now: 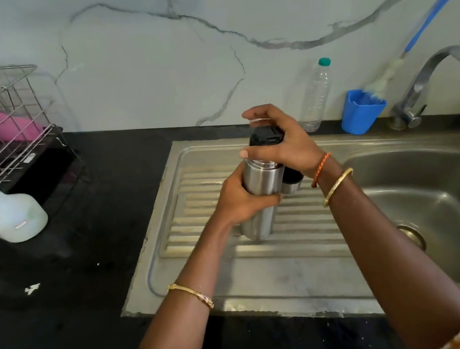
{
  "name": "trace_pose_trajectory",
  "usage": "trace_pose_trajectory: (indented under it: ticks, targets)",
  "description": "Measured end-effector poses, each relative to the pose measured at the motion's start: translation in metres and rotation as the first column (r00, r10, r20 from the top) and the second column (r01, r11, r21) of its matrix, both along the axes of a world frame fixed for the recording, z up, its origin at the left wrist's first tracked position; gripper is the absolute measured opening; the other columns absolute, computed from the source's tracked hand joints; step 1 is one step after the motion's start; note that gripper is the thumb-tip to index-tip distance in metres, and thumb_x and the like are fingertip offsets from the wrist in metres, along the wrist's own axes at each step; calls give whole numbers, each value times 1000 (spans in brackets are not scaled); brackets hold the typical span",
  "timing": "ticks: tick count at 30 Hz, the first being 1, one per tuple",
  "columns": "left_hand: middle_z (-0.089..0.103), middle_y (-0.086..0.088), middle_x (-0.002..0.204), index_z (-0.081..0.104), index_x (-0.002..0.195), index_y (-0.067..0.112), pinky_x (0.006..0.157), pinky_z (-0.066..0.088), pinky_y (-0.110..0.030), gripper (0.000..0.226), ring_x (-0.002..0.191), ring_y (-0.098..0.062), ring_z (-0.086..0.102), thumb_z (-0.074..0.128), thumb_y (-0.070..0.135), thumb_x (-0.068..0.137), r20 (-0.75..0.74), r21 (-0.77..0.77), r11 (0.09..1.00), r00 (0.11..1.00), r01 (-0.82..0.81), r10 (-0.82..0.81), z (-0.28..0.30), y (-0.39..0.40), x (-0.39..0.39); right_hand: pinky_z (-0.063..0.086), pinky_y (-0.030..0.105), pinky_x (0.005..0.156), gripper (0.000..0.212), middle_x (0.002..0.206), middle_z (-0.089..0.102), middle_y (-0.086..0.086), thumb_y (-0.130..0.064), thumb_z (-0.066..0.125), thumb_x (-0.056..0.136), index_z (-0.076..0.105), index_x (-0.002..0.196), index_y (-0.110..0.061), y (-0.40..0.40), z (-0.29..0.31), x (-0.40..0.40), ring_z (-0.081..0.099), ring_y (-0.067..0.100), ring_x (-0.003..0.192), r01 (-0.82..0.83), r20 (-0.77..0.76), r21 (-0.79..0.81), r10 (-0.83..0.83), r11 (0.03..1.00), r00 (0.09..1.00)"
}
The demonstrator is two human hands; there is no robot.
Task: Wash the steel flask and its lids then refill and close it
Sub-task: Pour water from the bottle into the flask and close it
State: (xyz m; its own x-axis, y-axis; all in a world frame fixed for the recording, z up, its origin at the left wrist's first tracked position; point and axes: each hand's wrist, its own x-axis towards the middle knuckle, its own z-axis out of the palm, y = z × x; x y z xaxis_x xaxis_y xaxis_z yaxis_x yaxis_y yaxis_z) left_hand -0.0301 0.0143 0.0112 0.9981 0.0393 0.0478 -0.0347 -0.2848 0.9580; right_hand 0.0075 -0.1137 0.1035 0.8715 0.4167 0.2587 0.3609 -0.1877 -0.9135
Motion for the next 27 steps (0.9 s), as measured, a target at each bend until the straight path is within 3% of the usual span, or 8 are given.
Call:
trace_pose_trajectory:
  ticks: [2,4,9,13,16,18,23,27]
  targets:
    - [69,8,95,58,104,29,75,56,-27,56,87,-8,67,88,12,60,-22,0,999,999,47,-47,5,3,1,50,19,83,46,109,65,9,-4,81,67,59,106,-11,4,-2,4,63,11,100,-79,-4,33,79,996,997]
    - [69,7,92,58,100,28,73,57,-26,54,84,-8,67,87,9,59,-25,-22,1000,1000,15,-16,6,3,2,51,24,75,34,89,69,10,4,77,70,62,99,-5,12,-5,4,66,12,81,-74,5,95,74,993,997]
    - [71,6,92,59,102,27,70,57,-28,59,86,-9,69,88,13,53,-22,-134,974,983,-185,184,-1,-10,-4,49,18,67,23,75,65,-5,0,71,69,65,79,-20,36,-17,-3,60,4,68,189,57,124,-197,974,979]
    - [67,10,86,51,95,37,59,54,-24,52,78,-5,64,85,26,58,-40,-33,931,931,-364,363,6,-27,-12,49,16,65,15,70,61,-13,-8,71,69,65,81,-16,46,-17,-7,58,3,66,364,46,123,-372,923,927]
    - [66,6,82,52,100,28,60,54,-34,47,75,-12,64,75,36,59,-51,25,896,895,-442,443,10,-36,-14,53,33,75,15,63,56,-18,-17,71,68,64,80,-22,50,-17,-8,58,8,66,469,46,107,-476,877,879]
    - [63,7,78,54,102,22,60,52,-33,45,75,-15,63,69,40,64,-35,5,878,878,-478,478,15,-44,-18,49,43,85,17,60,53,-21,-22,69,68,63,84,-24,51,-15,-9,58,12,69,511,65,101,-518,854,853]
    - [63,-3,81,57,107,8,72,49,-42,85,85,-29,62,35,65,48,-50,-73,795,798,-603,600,31,-64,-21,39,38,94,30,58,46,-21,-26,69,73,61,101,-19,49,-7,-12,45,6,64,609,122,20,-607,793,786]
    - [55,1,78,52,118,10,69,45,-37,40,84,-32,62,59,33,87,29,126,768,776,-629,631,28,-70,-17,34,34,93,32,54,41,-19,-30,66,75,56,103,-21,47,-4,-9,41,3,58,640,145,-26,-630,768,763]
